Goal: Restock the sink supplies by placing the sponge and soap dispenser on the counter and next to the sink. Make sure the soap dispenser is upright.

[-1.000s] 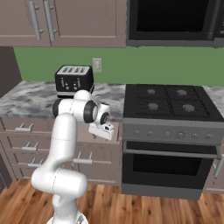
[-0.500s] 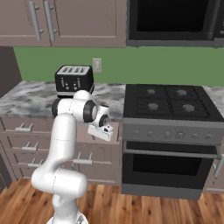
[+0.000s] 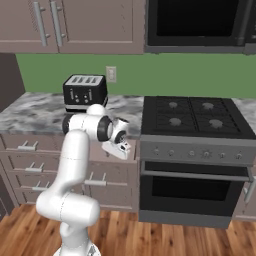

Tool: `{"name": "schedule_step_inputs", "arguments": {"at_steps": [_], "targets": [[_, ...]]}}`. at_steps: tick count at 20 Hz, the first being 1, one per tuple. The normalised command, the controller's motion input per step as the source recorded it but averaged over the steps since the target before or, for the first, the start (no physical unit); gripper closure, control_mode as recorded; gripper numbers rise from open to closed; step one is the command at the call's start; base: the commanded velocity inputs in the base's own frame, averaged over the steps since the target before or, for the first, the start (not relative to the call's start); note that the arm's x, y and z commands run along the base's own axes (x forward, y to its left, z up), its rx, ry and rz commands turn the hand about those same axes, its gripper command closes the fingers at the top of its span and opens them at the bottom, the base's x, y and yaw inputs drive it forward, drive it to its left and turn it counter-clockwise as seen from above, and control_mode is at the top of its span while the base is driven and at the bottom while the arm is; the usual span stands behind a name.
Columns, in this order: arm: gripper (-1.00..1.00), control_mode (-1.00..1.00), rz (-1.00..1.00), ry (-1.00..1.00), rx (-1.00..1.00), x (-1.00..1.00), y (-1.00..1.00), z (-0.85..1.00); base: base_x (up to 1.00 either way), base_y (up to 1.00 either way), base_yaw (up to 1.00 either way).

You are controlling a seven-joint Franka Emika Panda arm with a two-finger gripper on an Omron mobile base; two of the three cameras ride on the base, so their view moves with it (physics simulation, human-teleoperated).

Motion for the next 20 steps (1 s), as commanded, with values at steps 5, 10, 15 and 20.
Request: {"name": "schedule_step_inputs", "arguments": {"at_steps": [5, 10, 15, 20], "targets": [[-1.0, -1.0, -0.13, 0.0, 0.16, -0.09, -0.55, -0.05, 0.0, 0.0, 0.0], [-1.0, -1.0, -0.16, 0.01, 0.13, -0.02, -0.47, -0.12, 0.0, 0.0, 0.0], [-1.0, -1.0, -0.14, 0.05, 0.08, 0.07, -0.28, -0.24, 0.0, 0.0, 0.0], [-1.0, -1.0, -0.07, 0.02, 0.01, 0.03, -0.06, -0.34, 0.0, 0.0, 0.0]]}}
